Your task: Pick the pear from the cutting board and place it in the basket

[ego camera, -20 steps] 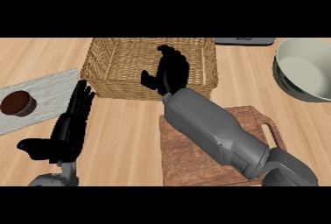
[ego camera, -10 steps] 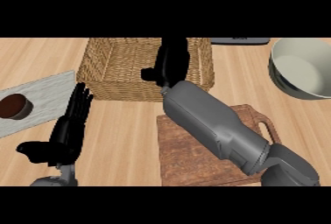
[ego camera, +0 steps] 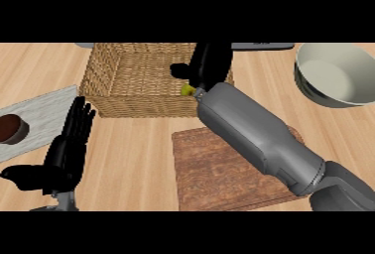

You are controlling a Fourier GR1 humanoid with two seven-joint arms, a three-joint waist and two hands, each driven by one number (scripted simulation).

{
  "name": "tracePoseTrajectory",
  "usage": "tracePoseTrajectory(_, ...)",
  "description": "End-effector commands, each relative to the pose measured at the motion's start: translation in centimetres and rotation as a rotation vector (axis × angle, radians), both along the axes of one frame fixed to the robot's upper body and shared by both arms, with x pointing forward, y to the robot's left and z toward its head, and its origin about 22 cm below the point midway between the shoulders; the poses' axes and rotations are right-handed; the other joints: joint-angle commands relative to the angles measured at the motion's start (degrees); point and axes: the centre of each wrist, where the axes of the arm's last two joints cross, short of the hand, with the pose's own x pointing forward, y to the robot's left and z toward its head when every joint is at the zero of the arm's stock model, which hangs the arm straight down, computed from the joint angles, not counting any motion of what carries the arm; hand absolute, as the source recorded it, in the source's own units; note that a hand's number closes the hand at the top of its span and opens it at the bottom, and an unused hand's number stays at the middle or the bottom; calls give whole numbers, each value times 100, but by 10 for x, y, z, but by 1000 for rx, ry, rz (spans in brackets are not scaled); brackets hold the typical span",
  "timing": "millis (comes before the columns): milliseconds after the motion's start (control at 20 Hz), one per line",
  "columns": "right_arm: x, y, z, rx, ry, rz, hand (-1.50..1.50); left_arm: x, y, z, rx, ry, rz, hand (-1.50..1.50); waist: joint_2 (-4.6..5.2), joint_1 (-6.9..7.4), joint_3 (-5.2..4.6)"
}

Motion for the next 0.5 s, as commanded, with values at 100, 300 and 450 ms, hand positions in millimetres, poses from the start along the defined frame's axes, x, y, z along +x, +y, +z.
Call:
tracePoseTrajectory(100, -10, -51, 18, 193, -88, -39, -150, -2, 7, -9, 12, 15, 32, 0, -23, -181, 4)
tracePoseTrajectory(300, -47, -72, 19, 202, -99, 42, -150, 7, 4, 1, 6, 1, 37, 0, -6, -151, 4)
tracePoseTrajectory(450, -73, -93, 24, 223, -105, 75, -150, 1, 6, -11, -6, -3, 9, 0, 20, -67, 0)
